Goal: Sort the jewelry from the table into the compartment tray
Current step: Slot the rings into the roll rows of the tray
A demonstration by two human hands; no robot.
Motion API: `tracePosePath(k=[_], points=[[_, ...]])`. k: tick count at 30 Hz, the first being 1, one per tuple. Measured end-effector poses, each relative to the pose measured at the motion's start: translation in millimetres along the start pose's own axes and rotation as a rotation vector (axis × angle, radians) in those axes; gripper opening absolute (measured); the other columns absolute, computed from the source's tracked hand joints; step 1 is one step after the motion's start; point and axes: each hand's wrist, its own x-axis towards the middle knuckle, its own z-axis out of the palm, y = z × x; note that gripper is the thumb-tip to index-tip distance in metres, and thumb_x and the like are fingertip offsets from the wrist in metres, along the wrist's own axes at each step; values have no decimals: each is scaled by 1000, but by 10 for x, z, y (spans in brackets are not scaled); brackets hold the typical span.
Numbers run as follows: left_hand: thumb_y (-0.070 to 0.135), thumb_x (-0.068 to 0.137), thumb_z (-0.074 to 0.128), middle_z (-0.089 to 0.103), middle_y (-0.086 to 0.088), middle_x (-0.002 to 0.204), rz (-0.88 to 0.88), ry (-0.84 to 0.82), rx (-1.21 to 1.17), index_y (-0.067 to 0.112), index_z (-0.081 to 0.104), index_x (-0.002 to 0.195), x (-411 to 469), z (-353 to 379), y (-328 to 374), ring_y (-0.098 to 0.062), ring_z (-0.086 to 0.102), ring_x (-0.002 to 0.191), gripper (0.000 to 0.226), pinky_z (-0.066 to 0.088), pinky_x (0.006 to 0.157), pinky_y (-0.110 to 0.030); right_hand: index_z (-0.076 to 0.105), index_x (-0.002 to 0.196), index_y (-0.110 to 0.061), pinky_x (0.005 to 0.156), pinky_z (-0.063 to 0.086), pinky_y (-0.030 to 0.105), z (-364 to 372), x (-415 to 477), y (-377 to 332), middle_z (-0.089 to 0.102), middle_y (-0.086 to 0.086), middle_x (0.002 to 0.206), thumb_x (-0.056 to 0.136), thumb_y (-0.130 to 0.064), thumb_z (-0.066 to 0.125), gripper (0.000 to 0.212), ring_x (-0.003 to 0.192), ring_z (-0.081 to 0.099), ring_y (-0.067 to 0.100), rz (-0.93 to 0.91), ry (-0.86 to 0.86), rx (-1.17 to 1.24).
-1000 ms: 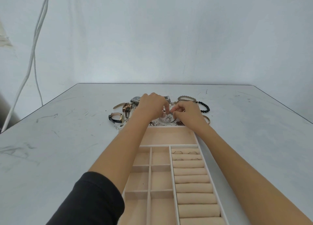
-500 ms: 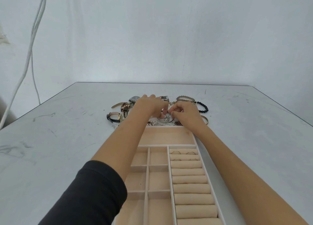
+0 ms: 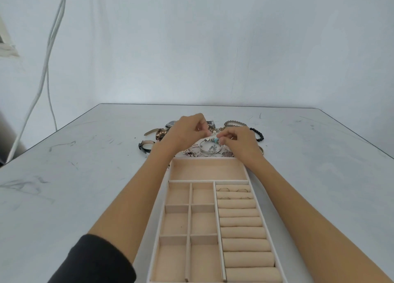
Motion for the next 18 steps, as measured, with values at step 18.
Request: tracePosePath(k=[18], points=[[15,79,75,71,7,75,41,300,-406,20,73,81,-1020,-126,367,1,59,70,6,39,60,-8,70,97,2,63,58,25,-555,-656,-430,66,12,77,88,4,60,13,64,60,16,10,-70,414]])
